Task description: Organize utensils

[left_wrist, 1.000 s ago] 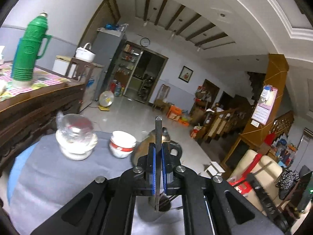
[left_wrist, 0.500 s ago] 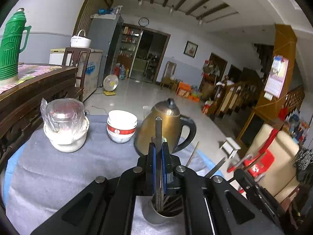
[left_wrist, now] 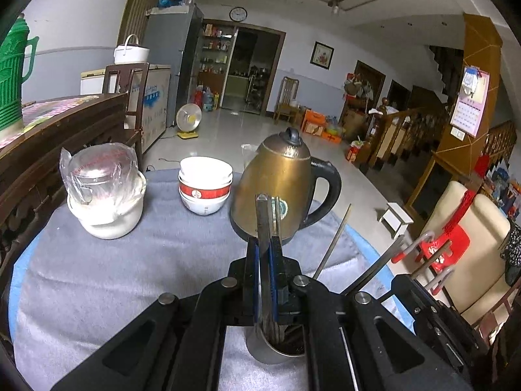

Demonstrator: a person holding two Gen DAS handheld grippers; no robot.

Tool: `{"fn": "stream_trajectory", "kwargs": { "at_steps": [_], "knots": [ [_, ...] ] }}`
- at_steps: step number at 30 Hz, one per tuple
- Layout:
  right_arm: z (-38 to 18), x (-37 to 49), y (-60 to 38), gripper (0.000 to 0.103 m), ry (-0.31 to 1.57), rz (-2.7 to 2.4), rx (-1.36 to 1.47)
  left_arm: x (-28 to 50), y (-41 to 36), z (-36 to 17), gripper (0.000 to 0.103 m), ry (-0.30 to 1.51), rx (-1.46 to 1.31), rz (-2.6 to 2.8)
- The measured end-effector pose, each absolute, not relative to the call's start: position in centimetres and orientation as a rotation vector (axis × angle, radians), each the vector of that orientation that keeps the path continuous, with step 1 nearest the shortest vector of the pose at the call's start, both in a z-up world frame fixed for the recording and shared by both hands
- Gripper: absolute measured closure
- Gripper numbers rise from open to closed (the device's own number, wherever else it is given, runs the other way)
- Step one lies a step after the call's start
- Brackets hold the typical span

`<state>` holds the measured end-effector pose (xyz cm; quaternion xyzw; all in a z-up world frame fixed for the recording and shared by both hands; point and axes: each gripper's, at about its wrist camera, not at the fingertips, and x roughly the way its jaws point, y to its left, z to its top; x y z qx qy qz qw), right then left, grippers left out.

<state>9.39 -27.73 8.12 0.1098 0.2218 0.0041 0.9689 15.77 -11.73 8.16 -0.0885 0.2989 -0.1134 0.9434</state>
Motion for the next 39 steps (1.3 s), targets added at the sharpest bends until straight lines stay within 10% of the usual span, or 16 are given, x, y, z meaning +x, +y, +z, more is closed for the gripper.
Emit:
{"fn": "stream_trajectory", "kwargs": {
  "at_steps": [17, 21, 24, 25, 32, 39],
  "knots": [
    [6.6, 10.8, -27.4, 0.096, 0.531, 0.039, 0.216, 17.0, -11.1, 7.6, 0.097, 0.67, -0.212, -0.292],
    [6.7, 10.8, -27.6, 0.084, 0.562, 0.015, 0.213, 16.7, -10.5, 8.2, 0.067, 0.672, -0.202, -0.271],
    [8.2, 9.7, -27.9, 0.025, 0.512, -0.024, 0.201, 15.5, -9.2, 10.0, 0.061, 0.628, -0.23, -0.259],
    [8.7, 9.2, -27.9, 0.021, 0.488, -0.034, 0.199, 15.0, -8.7, 10.6, 0.055, 0.613, -0.235, -0.251],
    [12.5, 5.0, -27.6, 0.021, 0.413, -0.06, 0.156, 11.2, -5.4, 13.9, 0.017, 0.505, -0.215, -0.169],
    [10.4, 1.5, -24.6, 0.019, 0.547, 0.004, 0.067, 8.2, -5.4, 10.3, 0.013, 0.603, -0.074, -0.139]
  ]
}}
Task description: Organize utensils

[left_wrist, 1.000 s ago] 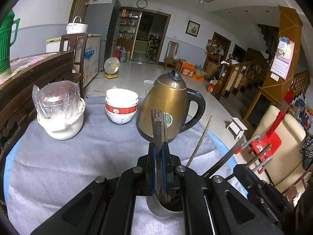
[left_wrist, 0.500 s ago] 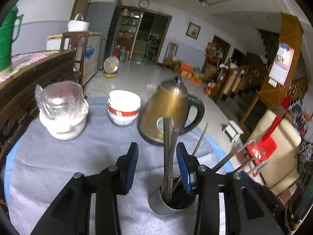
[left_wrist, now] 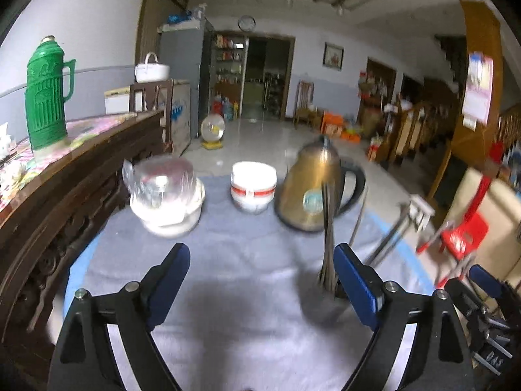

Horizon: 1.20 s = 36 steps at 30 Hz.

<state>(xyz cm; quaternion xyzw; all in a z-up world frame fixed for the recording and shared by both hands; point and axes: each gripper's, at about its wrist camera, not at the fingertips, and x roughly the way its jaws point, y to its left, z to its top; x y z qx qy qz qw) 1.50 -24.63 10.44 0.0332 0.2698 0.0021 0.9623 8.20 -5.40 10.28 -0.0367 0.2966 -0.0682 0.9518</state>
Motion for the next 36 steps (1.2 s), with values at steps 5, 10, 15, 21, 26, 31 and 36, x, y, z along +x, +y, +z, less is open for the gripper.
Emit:
{"fn": "stream_trajectory", "kwargs": {
  "at_steps": [5, 10, 15, 21, 26, 31, 36],
  "knots": [
    [7.5, -0.5, -22.6, 0.019, 0.633, 0.009, -0.014, 6.6, -5.4, 8.0, 0.013, 0.646, -0.106, -0.155],
    [7.2, -2.2, -22.1, 0.019, 0.639, -0.003, -0.063, 5.0, -6.5, 8.0, 0.003, 0.622, -0.068, -0.171],
    [8.3, -3.0, -22.4, 0.018, 0.602, -0.028, -0.07, 4.2, -7.1, 9.0, 0.002, 0.603, -0.079, -0.213],
    [9.6, -3.3, -22.4, 0.016, 0.573, -0.041, -0.079, 3.8, -7.9, 9.5, 0.001, 0.591, -0.059, -0.236],
    [9.8, -3.5, -22.7, 0.016, 0.567, -0.053, -0.084, 3.9, -8.3, 9.5, 0.0, 0.599, -0.055, -0.24],
    [10.4, -3.4, -23.0, 0.016, 0.555, -0.073, -0.079, 4.1, -8.5, 9.4, 0.0, 0.611, -0.05, -0.23],
    [10.6, -3.0, -23.2, 0.016, 0.559, -0.078, -0.076, 4.3, -8.4, 9.4, 0.0, 0.625, -0.061, -0.232]
  ]
}}
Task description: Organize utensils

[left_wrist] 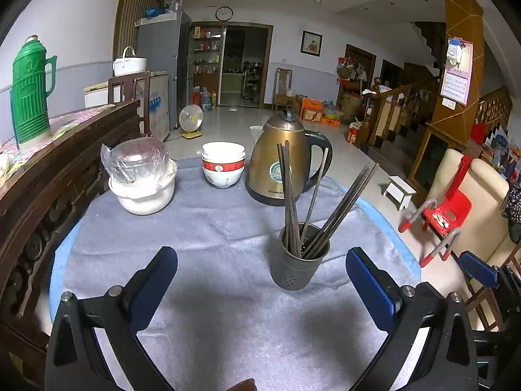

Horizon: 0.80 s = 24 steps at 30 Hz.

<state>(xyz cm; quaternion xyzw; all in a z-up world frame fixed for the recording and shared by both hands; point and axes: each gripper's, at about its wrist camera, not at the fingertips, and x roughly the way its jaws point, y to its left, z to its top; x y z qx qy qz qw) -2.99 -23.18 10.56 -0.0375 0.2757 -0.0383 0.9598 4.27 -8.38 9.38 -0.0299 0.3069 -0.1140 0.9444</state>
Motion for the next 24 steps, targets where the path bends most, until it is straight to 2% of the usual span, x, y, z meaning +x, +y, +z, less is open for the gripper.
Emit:
{"fn": "stream_trajectory", "kwargs": {
  "at_steps": [24],
  "knots": [
    [10.82, -2.16, -23.24, 0.016, 0.565, -0.084, -0.073, 4.74, -8.33, 9.43, 0.0, 0.632, -0.055, -0.215]
  ]
}}
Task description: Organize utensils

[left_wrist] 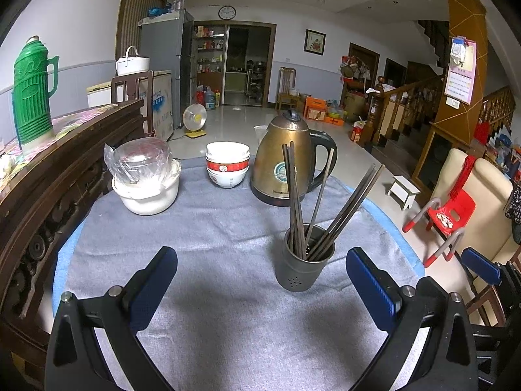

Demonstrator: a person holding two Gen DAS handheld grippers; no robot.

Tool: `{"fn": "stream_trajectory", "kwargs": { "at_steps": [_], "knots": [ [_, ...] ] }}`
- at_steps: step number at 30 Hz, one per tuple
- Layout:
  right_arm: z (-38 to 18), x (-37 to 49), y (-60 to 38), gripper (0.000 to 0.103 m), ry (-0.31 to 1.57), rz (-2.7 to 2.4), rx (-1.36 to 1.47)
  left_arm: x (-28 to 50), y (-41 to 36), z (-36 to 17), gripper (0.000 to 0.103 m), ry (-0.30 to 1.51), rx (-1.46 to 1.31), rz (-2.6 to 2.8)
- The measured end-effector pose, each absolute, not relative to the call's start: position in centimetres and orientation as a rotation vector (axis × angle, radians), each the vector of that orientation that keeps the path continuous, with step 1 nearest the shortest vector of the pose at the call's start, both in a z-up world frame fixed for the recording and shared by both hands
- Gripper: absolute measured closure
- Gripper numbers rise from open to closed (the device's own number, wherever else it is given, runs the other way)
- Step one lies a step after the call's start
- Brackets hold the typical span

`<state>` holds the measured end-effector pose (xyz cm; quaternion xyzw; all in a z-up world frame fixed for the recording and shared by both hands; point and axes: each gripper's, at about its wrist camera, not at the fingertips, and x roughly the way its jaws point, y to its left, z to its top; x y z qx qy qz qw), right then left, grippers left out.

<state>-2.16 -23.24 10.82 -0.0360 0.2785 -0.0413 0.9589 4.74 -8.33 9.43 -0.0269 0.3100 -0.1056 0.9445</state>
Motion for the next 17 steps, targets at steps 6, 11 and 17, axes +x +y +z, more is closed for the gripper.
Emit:
{"fn": "stream_trajectory", "kwargs": {
  "at_steps": [6, 11, 17],
  "knots": [
    [10.83, -2.12, -23.32, 0.016, 0.567, -0.085, -0.074, 4.85, -8.34, 9.61, 0.0, 0.631, -0.052, -0.22],
    [10.83, -2.08, -23.35, 0.016, 0.567, -0.086, -0.073, 4.85, -8.51, 9.68, 0.0, 0.629, -0.049, -0.227],
    [10.88, -2.01, -23.45, 0.016, 0.566, -0.085, -0.074, 4.88, -8.6, 9.55, 0.0, 0.634, -0.052, -0.231]
  ]
}}
